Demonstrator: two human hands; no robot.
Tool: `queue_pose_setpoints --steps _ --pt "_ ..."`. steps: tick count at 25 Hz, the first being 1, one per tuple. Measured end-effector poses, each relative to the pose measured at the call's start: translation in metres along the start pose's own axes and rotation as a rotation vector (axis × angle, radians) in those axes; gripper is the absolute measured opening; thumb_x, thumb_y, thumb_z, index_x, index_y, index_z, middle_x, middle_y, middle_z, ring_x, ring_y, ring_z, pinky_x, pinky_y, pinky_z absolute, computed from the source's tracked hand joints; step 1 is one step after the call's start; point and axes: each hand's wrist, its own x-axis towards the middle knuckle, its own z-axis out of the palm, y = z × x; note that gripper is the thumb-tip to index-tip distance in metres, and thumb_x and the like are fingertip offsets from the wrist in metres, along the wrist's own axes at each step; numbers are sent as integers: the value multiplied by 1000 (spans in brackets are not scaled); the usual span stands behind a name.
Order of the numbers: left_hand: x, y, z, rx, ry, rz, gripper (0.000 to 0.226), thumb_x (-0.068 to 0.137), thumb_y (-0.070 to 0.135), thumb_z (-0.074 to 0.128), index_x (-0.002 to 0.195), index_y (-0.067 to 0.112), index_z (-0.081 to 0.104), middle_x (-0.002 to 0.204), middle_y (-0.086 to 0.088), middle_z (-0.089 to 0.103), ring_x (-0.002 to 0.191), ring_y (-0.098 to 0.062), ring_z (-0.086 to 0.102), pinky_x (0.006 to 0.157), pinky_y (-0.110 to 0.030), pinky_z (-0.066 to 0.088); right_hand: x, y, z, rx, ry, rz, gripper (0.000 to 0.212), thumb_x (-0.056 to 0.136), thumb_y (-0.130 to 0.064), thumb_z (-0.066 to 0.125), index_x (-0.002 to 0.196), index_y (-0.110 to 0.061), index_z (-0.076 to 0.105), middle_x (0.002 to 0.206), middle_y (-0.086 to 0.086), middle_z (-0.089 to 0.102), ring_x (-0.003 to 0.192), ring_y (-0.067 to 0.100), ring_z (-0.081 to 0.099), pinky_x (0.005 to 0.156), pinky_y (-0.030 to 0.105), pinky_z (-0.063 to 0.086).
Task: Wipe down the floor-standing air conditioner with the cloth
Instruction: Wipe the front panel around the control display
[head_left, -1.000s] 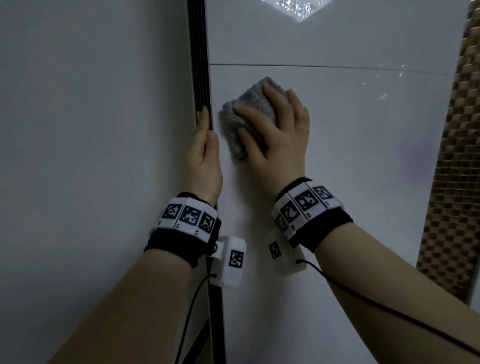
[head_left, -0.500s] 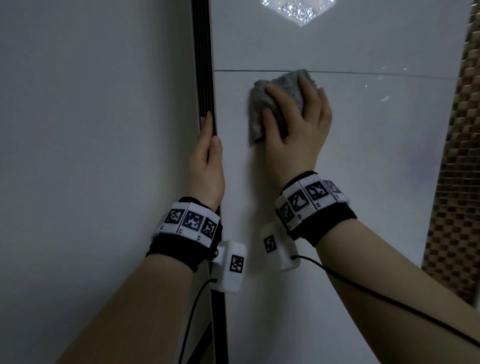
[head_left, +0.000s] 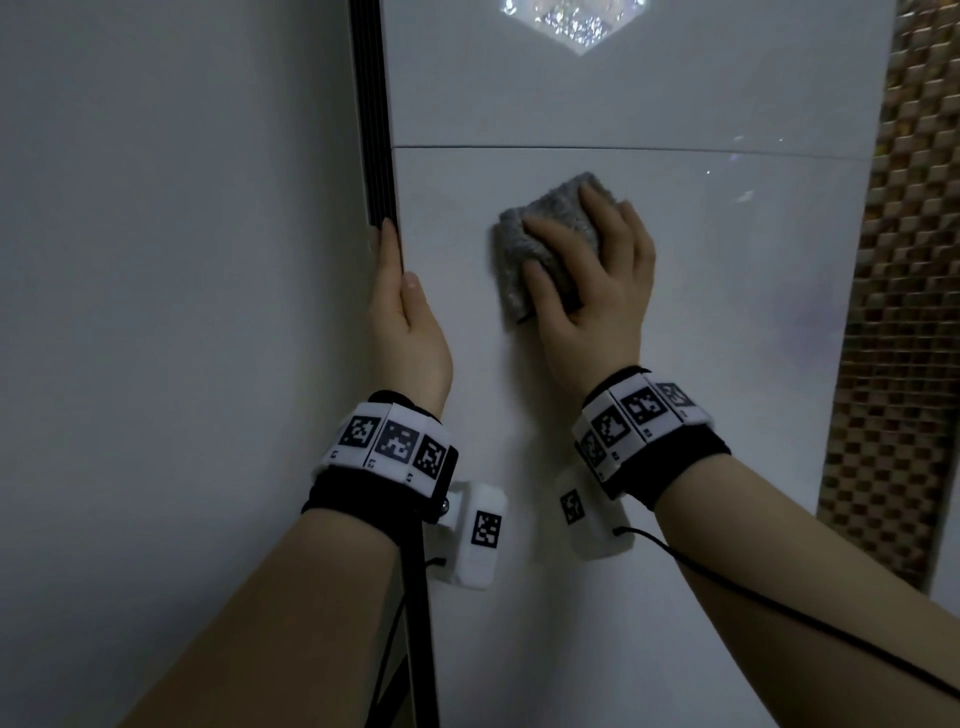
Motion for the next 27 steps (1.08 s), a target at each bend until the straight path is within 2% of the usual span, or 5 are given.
queue_pose_setpoints --steps 7,14,20,24,27 --pt "-7 5 18 441 18 148 60 98 15 39 151 11 11 160 -7 -1 147 -19 3 120 -34 6 7 17 -13 15 133 237 33 91 -27 56 124 -26 59 147 7 37 136 33 25 115 42 17" --pt "-4 4 22 436 39 169 61 98 16 40 151 12 12 160 -4 0 147 -17 7 119 -38 17 19 42 -30 61 223 345 33 90 -24 57 122 -22 61 146 10 38 134 33 29 114 41 18" --pt "-13 16 47 886 60 104 76 95 40 43 152 14 0 160 -3 -10 145 -30 -14 109 -50 -16 4 50 -33 37 33 93 32 90 -25 57 122 -24 61 145 6 38 137 32 25 114 48 19" --pt "-18 19 67 971 20 152 81 93 44 44 152 15 -3 159 -3 -13 144 -31 -16 108 -50 -18 12 56 -41 64 152 324 33 91 -25 55 124 -23 59 147 8 35 136 34 24 114 48 18" --pt "-19 18 71 971 42 139 84 92 48 45 152 18 -5 159 -2 -13 145 -29 -17 111 -51 -15 2 63 -42 32 3 120 34 90 -25 57 124 -24 59 147 7 35 137 34 22 115 46 17"
